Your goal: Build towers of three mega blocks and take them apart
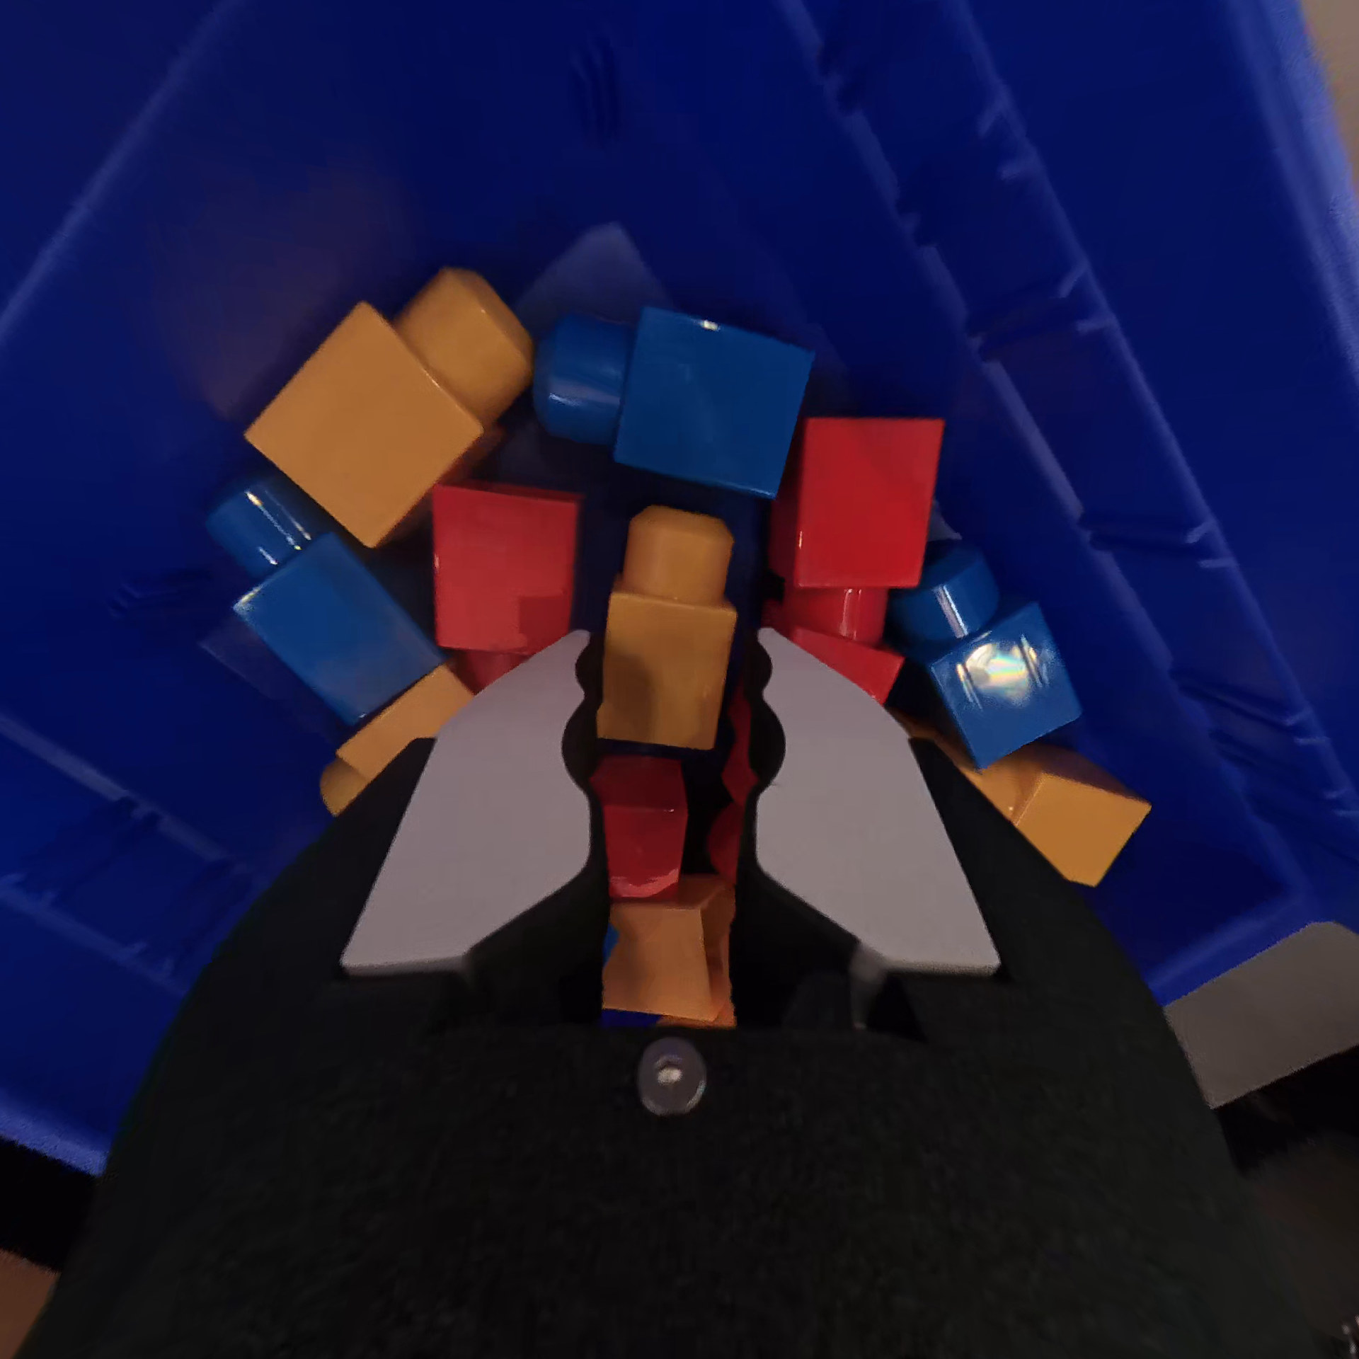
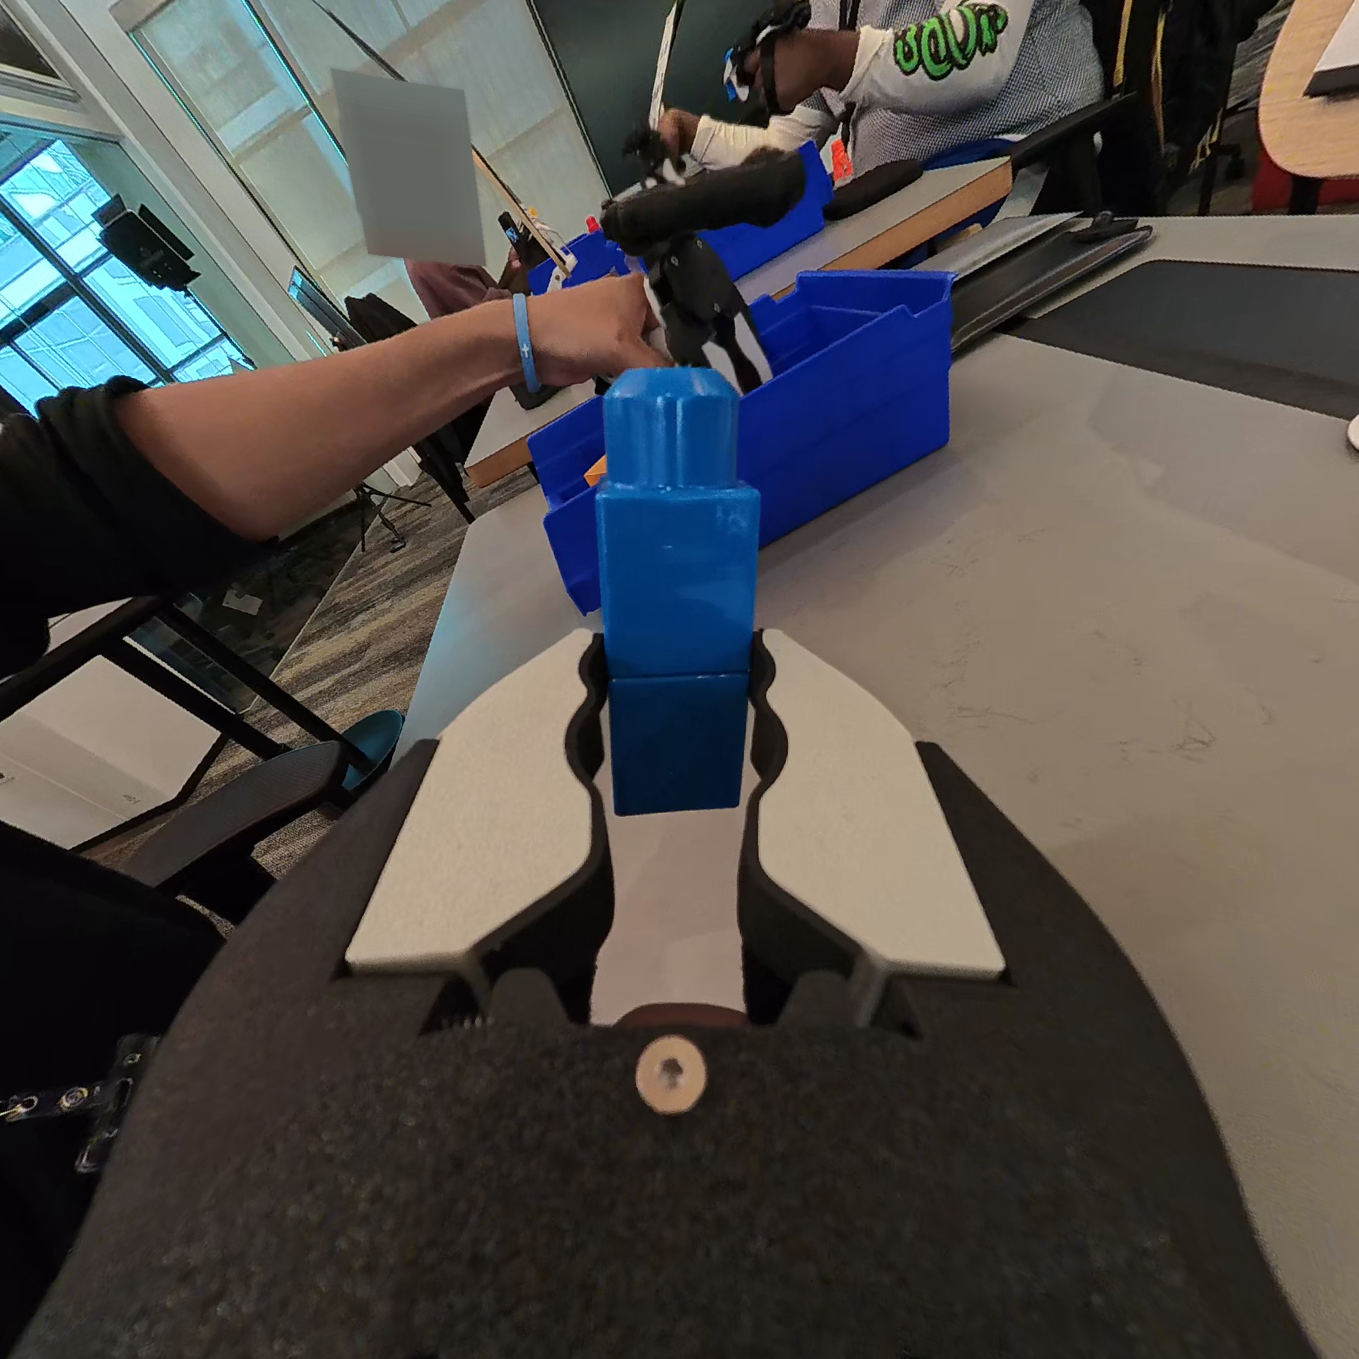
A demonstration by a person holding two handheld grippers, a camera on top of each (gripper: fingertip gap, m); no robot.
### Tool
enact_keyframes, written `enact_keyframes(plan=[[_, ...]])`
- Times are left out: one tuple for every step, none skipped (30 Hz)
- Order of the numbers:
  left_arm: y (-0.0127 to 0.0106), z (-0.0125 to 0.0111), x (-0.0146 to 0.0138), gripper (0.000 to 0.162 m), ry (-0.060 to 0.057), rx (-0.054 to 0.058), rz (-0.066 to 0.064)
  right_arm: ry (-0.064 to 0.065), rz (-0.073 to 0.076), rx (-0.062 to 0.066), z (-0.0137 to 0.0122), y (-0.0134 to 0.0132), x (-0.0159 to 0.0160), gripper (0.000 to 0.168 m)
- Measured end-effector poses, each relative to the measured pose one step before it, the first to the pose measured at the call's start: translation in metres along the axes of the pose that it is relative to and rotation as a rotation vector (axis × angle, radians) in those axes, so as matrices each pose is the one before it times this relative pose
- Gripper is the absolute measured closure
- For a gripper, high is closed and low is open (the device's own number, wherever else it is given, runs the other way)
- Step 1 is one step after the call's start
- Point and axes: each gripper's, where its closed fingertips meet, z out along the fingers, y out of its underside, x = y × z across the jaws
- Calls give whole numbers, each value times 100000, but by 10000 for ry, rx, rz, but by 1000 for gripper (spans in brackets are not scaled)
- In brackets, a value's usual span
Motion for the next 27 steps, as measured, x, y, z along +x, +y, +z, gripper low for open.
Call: enact_keyframes(plan=[[294, 193, -14, 128, -55, -204, 148, 7, 14, 13, -29, -16, 33, 132], [136, 143, -76, 129, -123, -92, 175, 4, 12, 9, -19, 0, 28, 132], [-34, 40, 36, 129, -57, -6, 117, 1, 10, -2, 7, 19, 27, 132], [-33, 15, -5, 129, -65, -53, 79, 0, 7, -12, 16, 47, 16, 132], [-13, 25, -10, 129, -102, -64, 105, -3, 6, -17, 48, 63, 6, 132], [-22, 47, -17, 129, -141, -57, 103, -11, 5, -19, 62, 70, -20, 132], [25, 44, -14, 129, -154, -98, 115, -22, 3, -27, 87, 77, -35, 132], [65, 37, -27, 128, -184, -182, 124, -25, 0, -32, 97, 79, -56, 132], [34, 37, -27, 128, -194, -228, 87, -22, -3, -31, 101, 81, -58, 132], [46, 65, -26, 128, -234, -229, 142, -21, -5, -29, 104, 73, -68, 132], [49, 65, -37, 128, -242, -252, 140, -25, -9, -28, 104, 61, -75, 132], [12, 74, -13, 128, -221, -232, 148, -28, -12, -30, 94, 52, -96, 132], [17, 61, -35, 127, -234, -209, 178, -25, -22, -33, 73, 47, -107, 132], [-14, 49, -51, 127, -237, -185, 152, -16, -34, -29, 51, 25, -90, 132], [-7, 42, -33, 127, -202, -90, 144, -14, -36, -21, 10, -15, -104, 132], [-33, 12, -27, 127, -162, -38, 142, -18, -32, -12, -11, -32, -89, 132], [-12, 10, -11, 127, -98, 15, 30, -8, -34, 3, -46, -72, -88, 132], [-10, -23, -11, 127, -41, 76, -15, 5, -34, 14, -69, -95, -39, 132], [-84, -29, -85, 127, -94, 219, -55, 11, -25, 25, -91, -123, -20, 132], [-63, -45, -62, 128, -40, 299, -94, 10, -10, 40, -116, -137, -8, 132], [-36, -95, -29, 128, 72, 344, -204, 9, 0, 44, -113, -128, 1, 132], [-50, -196, 8, 128, 227, 409, -335, 22, 1, 41, -119, -114, 43, 132], [-52, -368, -217, 128, 153, 448, -340, 39, 3, 35, -109, -82, 78, 132], [-66, -549, -262, 128, 186, 463, -376, 44, 5, 28, -91, -37, 117, 132], [-38, -673, -163, 127, 293, 402, -363, 46, 10, 30, -76, -15, 132, 132], [-224, -853, -368, 128, 137, 530, -289, 47, 17, 33, -53, -1, 153, 132], [-440, -1014, -169, 128, 260, 626, -299, 44, 19, 30, -41, 28, 162, 132]])
